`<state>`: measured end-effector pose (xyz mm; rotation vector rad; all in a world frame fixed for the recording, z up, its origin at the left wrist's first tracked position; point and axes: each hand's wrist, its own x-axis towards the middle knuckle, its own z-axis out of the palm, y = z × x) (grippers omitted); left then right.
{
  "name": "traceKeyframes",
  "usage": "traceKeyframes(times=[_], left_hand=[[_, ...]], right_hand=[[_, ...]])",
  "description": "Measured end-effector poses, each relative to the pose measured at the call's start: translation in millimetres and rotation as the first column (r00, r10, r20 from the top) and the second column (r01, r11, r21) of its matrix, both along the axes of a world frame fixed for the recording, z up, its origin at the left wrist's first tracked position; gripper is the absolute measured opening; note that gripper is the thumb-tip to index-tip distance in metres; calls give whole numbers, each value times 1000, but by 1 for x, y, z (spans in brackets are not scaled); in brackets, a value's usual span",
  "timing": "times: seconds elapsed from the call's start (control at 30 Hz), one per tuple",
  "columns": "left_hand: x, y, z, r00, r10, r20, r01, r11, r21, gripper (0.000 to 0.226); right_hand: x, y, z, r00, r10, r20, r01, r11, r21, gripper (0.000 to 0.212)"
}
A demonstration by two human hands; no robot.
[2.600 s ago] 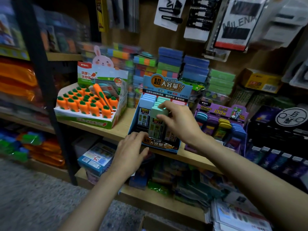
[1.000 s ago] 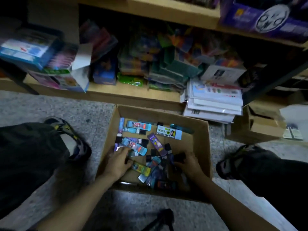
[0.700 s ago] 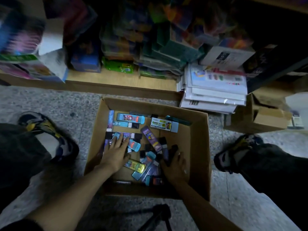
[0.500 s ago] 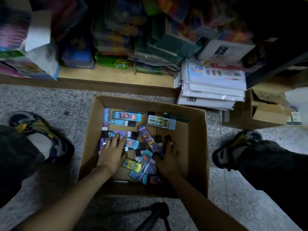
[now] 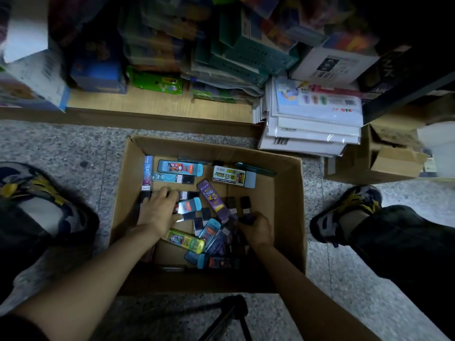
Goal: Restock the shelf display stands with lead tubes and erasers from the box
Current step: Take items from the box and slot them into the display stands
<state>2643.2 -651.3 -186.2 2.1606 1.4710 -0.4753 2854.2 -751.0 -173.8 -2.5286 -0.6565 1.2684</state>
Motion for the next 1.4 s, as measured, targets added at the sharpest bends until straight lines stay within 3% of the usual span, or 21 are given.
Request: traceKeyframes(times=[0.1,0.43,0.6,0.67,0.73,0.8,0.9,0.97,1.07,1.2,1.3,1.4], left_hand=[[-1,-2,3,997,60,51,-58,997,-42,45],[-5,-16,14,925,254,282,-247,967,-59,25],[11,-24,29,859,272,433,-219,961,-170,39],[25,-26,41,781,314,540,-212,947,-243,34],[42,-28,55,643,476,601,-251,871,-422,29],[57,-31,69,542,595,593,-258,790,-556,36],[74,-39,88,466,693,550,-200,689,-697,53],[82,-43,102,401,719,567,-148,662,-735,46],[85,-43,121,284,732,620,-121,668,-734,36],[78,-40,149,242,661,710,-96,745,-660,28],[78,-37,177,148,641,753,-59,766,-641,24],[76,-31,210,121,574,810,-34,818,-574,22]], right_hand=[[-3,-2,2,996,-78,-43,81,994,69,29],[-9,-12,6,936,-228,-270,251,967,54,26],[4,-7,24,902,-279,-330,342,928,149,23],[9,1,40,868,-304,-392,399,897,190,18],[11,10,57,830,-298,-472,442,867,229,19],[11,19,74,794,-269,-545,470,841,270,26],[5,28,97,743,-192,-641,490,809,325,19],[0,32,111,723,-159,-672,503,788,355,12],[-5,35,132,737,-103,-668,488,765,421,9],[-9,35,171,764,-4,-646,444,730,520,8],[-6,38,205,773,80,-629,402,705,584,16],[6,46,245,798,137,-586,383,635,671,22]])
